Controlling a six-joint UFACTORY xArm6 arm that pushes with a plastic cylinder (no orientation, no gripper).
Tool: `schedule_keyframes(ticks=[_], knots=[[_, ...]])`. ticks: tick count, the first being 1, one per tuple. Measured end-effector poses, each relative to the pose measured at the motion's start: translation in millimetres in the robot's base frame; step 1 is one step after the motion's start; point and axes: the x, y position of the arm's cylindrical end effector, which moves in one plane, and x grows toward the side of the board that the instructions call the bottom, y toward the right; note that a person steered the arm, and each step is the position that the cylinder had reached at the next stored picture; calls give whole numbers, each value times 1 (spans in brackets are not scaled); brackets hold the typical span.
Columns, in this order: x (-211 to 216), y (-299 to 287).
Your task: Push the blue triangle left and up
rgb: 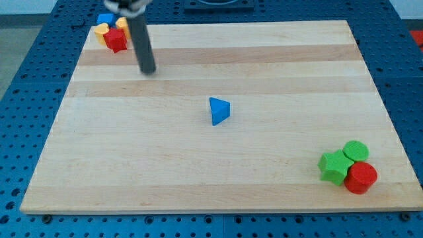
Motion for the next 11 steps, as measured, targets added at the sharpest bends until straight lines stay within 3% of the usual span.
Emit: schedule_keyframes(ticks=[1,2,3,6,7,9,10,11], knots=[[88,53],[112,120],[105,164],[77,133],[44,99],[-76,41],[-84,39],[-71,76]])
